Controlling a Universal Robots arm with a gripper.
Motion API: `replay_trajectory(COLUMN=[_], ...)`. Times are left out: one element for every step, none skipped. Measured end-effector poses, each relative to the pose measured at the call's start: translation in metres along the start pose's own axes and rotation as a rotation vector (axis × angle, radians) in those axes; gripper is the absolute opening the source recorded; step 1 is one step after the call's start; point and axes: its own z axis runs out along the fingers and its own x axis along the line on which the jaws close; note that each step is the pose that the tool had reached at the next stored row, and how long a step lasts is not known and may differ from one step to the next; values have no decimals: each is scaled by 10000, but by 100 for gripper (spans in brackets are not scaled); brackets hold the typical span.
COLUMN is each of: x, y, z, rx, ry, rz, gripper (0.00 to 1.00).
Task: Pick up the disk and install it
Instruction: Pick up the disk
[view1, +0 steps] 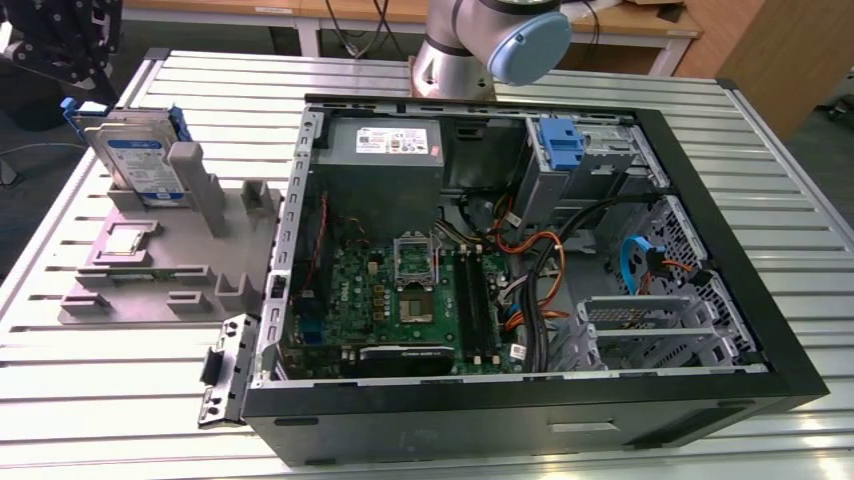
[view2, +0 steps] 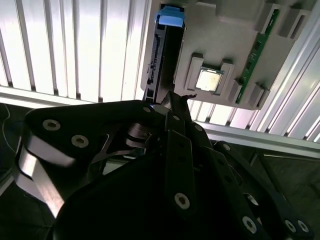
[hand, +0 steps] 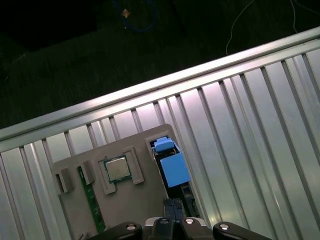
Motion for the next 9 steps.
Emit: replay_trajectory(x=[0,0,0,0,0,0,0,0,0], y=[0,0,0,0,0,0,0,0,0], z=[0,0,0,0,0,0,0,0,0], rx=[-1,-2,-3,-5,-6,-7,-8,-10,-11], ry=[2,4,6,8,10,12,14,16,18], rz=[-42,-84,-126,-171,-214,-256,-298,-341,-383], gripper=[11,11,11,11,11,11,11,11,11])
